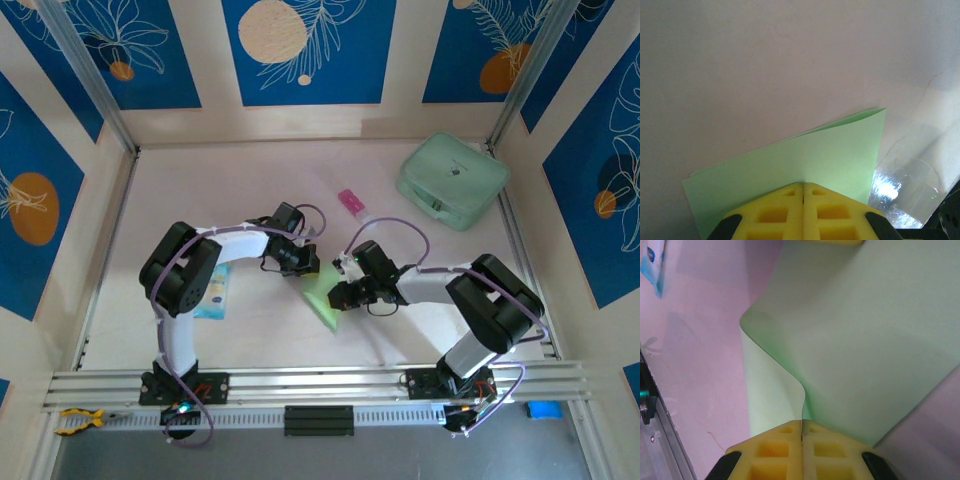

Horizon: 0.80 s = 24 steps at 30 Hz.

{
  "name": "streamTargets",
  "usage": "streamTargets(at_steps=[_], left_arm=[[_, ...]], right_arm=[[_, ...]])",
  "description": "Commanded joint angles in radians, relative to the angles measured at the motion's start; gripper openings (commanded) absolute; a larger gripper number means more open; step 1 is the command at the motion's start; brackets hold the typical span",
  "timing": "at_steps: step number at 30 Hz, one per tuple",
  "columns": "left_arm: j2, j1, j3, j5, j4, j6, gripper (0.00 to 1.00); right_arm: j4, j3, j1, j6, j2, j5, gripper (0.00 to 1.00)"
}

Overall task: Fold a paper plane with a square sheet of paper (pick it up from the middle)
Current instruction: Third fold the triangle at the center of the table.

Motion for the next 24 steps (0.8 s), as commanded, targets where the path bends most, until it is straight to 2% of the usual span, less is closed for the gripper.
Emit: streamTargets(at_steps=[1,24], left_arm=[[-0.006,-0.003,-0.026,-0.027,-0.038,-0.006,0.07],[-0.008,-0.005,-0.025,-0.025,-0.033,-0.008,0.07]], right_arm=[[0.011,0.012,0.005,-0.009,-0.011,-0.035,0.0],[0.012,0.008,0.007,-0.008,0.051,-0.005,0.0]])
